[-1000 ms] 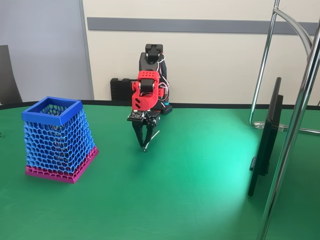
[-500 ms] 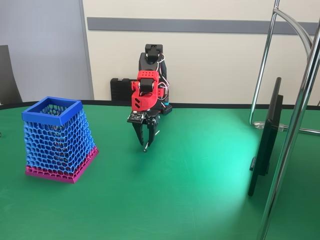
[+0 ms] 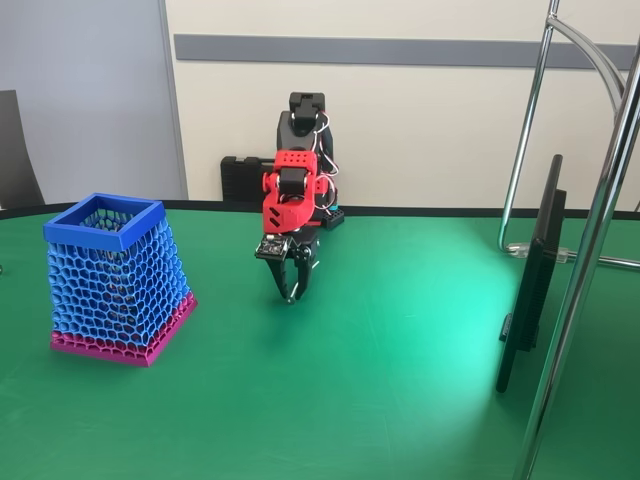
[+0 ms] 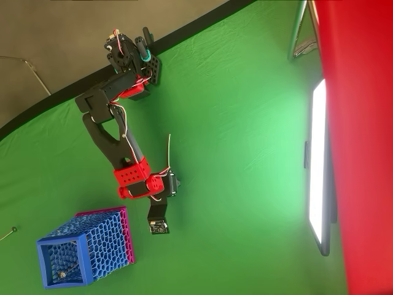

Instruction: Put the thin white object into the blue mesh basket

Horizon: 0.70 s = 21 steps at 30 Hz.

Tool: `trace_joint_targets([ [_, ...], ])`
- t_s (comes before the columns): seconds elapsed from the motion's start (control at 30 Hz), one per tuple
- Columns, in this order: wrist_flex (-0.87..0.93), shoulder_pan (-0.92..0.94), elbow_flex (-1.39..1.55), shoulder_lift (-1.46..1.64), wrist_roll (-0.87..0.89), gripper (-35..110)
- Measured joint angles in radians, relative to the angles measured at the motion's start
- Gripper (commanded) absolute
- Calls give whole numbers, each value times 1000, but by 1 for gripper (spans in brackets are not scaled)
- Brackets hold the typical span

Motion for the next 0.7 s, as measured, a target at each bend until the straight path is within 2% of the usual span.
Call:
trace_joint_targets([
  [0.7, -5, 0, -75, -44, -12, 1],
])
